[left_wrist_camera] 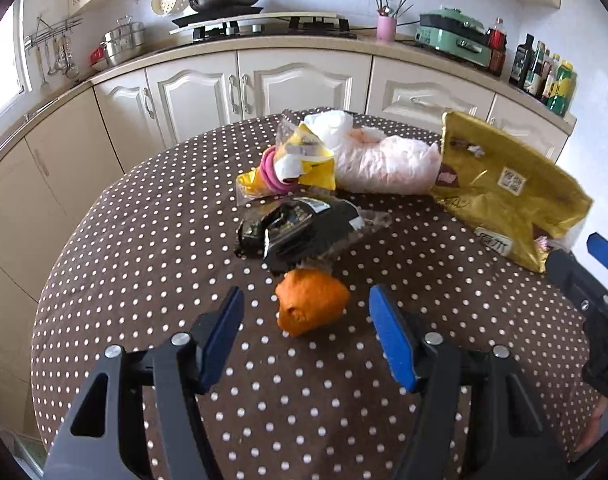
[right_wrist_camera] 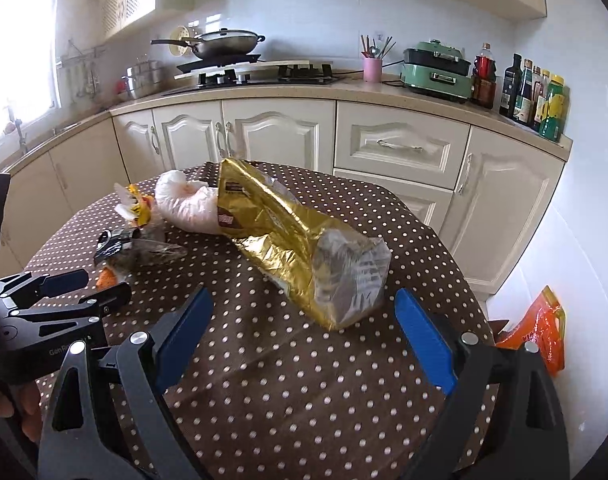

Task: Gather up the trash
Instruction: 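Grasp the gold snack bag with the right gripper while the left gripper grasps an orange peel, then carry the gold bag and orange peel in both grippers over the blue bin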

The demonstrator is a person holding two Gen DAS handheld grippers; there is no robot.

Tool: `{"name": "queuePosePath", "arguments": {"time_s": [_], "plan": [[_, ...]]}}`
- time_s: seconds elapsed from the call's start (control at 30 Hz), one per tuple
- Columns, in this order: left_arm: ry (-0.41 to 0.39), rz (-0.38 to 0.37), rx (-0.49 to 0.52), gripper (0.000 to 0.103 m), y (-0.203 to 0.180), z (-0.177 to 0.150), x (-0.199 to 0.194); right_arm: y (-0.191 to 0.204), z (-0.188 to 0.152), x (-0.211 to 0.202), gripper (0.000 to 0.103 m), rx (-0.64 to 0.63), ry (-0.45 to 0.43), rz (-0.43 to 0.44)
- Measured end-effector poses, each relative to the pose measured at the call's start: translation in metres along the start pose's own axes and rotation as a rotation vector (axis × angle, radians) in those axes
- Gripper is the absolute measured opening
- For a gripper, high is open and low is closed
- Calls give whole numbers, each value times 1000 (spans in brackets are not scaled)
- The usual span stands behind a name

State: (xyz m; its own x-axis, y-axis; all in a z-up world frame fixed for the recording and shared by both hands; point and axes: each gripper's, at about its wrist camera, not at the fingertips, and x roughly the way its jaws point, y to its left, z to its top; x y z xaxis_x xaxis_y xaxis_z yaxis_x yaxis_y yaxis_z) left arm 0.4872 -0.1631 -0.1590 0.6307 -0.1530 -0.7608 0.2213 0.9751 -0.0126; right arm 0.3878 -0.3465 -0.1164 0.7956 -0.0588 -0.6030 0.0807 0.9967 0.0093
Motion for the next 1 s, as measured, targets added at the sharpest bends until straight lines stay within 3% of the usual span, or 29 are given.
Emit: {"name": "queuePosePath", "arguments": {"time_s": [0.1,0.27,0.3,0.43,0.47,0.53,0.77,1.0], "plan": [[45,-23,9,35,-1,2,13,-5,5,8,89,17,2,-20],[27,-48,18,34,-1,1,7,-12,14,17,88,34,-3,-46],[21,-53,18,34,0,-2,2,-14,15,17,81,38,-7,-52],[-16,-80,12,33,7,-12,-23,-17,17,21,25,55,25,-32],[-24,-85,7,33,9,-13,-28,-17,16,20,25,54,26,-34],[-40,-102,-10,33,15,-16,-40,-14,16,13,13,50,15,-26],[-103,-121,-57,33,42,-34,-87,2,17,-31,11,42,-53,2],[-179,-93,-118,33,89,-64,-147,70,21,-83,11,-42,-112,122]]}}
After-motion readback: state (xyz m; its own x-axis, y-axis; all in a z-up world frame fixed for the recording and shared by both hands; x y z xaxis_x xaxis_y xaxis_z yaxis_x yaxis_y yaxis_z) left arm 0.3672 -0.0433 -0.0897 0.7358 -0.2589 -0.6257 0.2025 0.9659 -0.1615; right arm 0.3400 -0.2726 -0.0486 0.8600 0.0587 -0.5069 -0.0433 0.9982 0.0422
